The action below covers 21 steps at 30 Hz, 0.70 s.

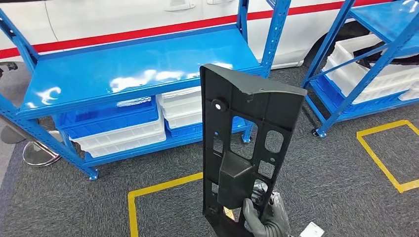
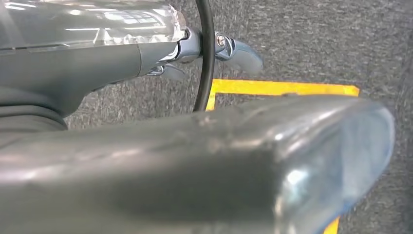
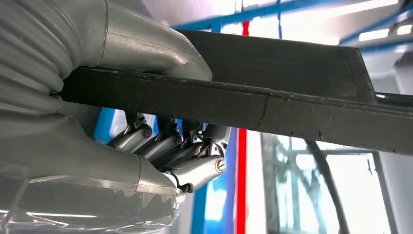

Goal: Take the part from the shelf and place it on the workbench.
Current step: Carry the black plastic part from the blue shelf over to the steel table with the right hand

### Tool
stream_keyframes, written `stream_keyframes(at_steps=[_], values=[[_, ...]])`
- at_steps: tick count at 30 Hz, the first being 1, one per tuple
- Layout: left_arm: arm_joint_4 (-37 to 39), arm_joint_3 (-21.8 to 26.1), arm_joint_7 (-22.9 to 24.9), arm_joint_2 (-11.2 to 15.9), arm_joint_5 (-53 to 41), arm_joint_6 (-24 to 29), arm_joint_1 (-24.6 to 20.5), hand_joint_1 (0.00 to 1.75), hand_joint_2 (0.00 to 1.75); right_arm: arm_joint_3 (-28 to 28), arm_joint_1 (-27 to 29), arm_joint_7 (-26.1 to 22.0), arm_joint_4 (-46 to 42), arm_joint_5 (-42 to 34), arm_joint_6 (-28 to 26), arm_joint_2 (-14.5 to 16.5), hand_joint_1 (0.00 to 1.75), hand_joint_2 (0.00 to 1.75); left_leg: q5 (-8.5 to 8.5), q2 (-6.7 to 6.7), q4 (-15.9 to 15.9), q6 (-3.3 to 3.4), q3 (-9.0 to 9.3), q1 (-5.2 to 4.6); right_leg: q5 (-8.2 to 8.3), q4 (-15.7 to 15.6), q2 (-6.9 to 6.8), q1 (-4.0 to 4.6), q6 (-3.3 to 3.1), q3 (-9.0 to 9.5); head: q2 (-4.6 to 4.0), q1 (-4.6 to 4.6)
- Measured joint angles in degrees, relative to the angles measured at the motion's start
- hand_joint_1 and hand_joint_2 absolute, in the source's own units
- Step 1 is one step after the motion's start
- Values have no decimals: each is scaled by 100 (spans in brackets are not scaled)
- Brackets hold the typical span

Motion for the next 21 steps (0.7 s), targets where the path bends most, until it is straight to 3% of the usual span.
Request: stream_keyframes(at_steps=[2, 4, 6, 7, 8, 9, 10, 11, 13, 15, 17, 19, 21], values=[[-67, 11, 15, -40, -2, -10, -8, 0, 0, -53, 116, -3, -68, 56, -39, -8, 175, 175, -24, 69, 23, -63, 4, 10, 38, -12, 133, -9, -76, -40, 0, -1], [-126, 20, 21, -64, -7, -30, -7, 0, 0, -93, 185, -3, -128, 116, -68, -11, 175, 175, -226, -131, 238, -127, -81, 41, 87, -42, 265, -39, -157, -67, 0, -1], [-161, 47, 26, -74, -16, -48, 3, 0, 0, -114, 217, -2, -157, 153, -71, -11, 175, 175, -623, -453, 888, -168, -358, 67, 129, -51, 402, -46, -210, -111, 0, -1], [-168, 63, 28, -77, -21, -54, 12, 0, 0, -121, 235, -2, -161, 166, -71, -10, 175, 175, -795, -531, 1283, -175, -530, 73, 143, -44, 480, -40, -221, -138, 0, -1], [-173, 77, 29, -79, -25, -56, 22, 0, 0, -129, 262, -2, -163, 179, -72, -10, 175, 175, -875, -564, 1569, -174, -654, 75, 153, -33, 563, -34, -225, -161, 0, -1], [-177, 86, 29, -79, -28, -58, 30, 0, 0, -138, 290, -2, -164, 188, -74, -10, 175, 175, -842, -576, 1661, -167, -692, 75, 161, -20, 649, -28, -224, -177, 0, -1], [-184, 90, 30, -79, -32, -60, 33, 0, 0, -145, 314, -2, -164, 199, -79, -10, 175, 175, -697, -590, 1517, -151, -619, 75, 168, -5, 736, -24, -218, -185, 0, -1], [-192, 92, 30, -79, -38, -62, 34, 0, 0, -151, 332, -4, -169, 213, -88, -10, 175, 175, -480, -637, 1172, -128, -453, 76, 173, 6, 819, -22, -210, -187, 0, -1], [-209, 95, 28, -79, -61, -67, 31, 0, 0, -161, 350, -14, -186, 250, -121, -10, 175, 175, -160, -936, 402, -69, -106, 83, 193, 29, 961, -21, -174, -203, 0, 0], [-216, 101, 26, -79, -98, -69, 31, 0, 0, -170, 379, -34, -215, 281, -157, -10, 175, 175, -96, -1159, 74, -33, 16, 75, 236, 34, 1096, -42, -96, -260, 0, 0], [-215, 102, 19, -80, -146, -66, 30, 0, 0, -179, 448, -63, -258, 305, -191, -10, 175, 175, -62, -1070, 20, 3, 18, 78, 287, 20, 1233, -66, -1, -315, 0, -1], [-215, 98, 5, -80, -194, -60, 26, 0, 0, -188, 524, -90, -305, 335, -230, -11, 175, 175, 7, -904, -59, 73, 32, 105, 186, 166, 1074, -41, 49, -413, 0, 2], [-214, 95, -9, -73, -239, -46, 34, 0, 0, -198, 559, -103, -330, 362, -262, -11, 175, 175, 45, -704, -98, 124, 23, 102, -171, 739, 701, -14, 66, -691, 0, 4]])
